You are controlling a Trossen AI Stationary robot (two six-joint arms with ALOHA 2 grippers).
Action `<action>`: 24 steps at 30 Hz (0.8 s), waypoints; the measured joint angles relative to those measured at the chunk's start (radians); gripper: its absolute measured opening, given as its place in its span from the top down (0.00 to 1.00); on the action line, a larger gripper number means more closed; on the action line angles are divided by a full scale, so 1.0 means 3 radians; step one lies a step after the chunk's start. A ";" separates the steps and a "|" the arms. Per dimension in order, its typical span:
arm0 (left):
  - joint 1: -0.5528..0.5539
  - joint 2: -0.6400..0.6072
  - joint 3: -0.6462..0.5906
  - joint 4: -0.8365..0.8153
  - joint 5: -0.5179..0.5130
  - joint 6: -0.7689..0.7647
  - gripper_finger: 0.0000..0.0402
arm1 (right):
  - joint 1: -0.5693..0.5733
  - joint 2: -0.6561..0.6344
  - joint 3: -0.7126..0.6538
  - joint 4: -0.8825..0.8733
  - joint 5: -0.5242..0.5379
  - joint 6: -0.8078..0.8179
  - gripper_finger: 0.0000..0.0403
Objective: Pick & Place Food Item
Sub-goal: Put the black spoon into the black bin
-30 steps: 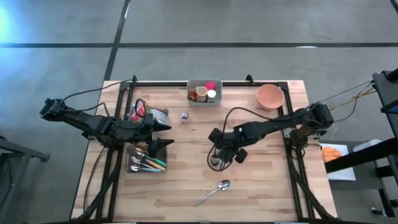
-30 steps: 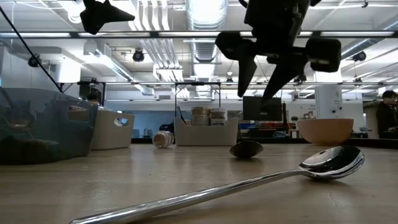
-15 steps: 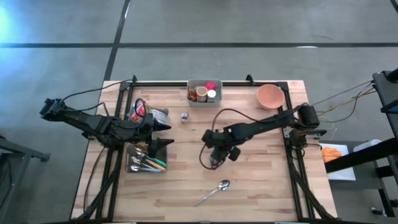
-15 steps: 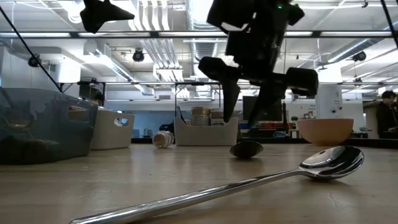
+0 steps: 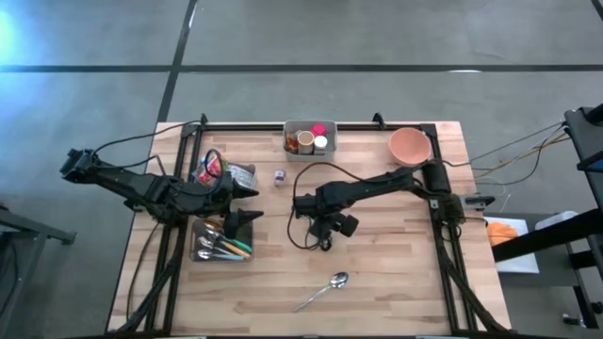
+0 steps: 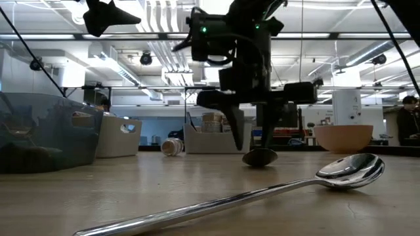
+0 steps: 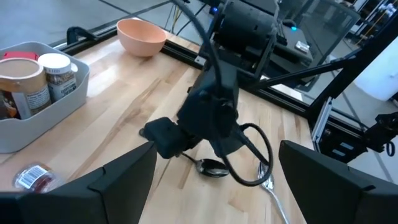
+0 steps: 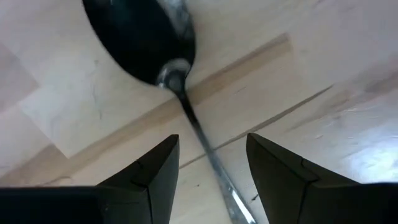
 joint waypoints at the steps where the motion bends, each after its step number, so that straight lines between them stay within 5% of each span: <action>1: 0.0000 0.0000 0.0000 -0.0011 0.0000 -0.0001 0.15 | -0.0006 0.0020 0.0005 -0.0018 0.0000 -0.0037 0.55; 17: 0.0001 0.0000 -0.0001 -0.0064 0.0000 -0.0007 0.15 | 0.0005 0.0037 -0.0325 0.0372 0.0084 -0.0284 0.55; 24: 0.0003 0.0000 -0.0001 -0.0059 0.0000 -0.0007 0.15 | 0.0008 0.0041 -0.0384 0.0369 0.0063 -0.0224 0.76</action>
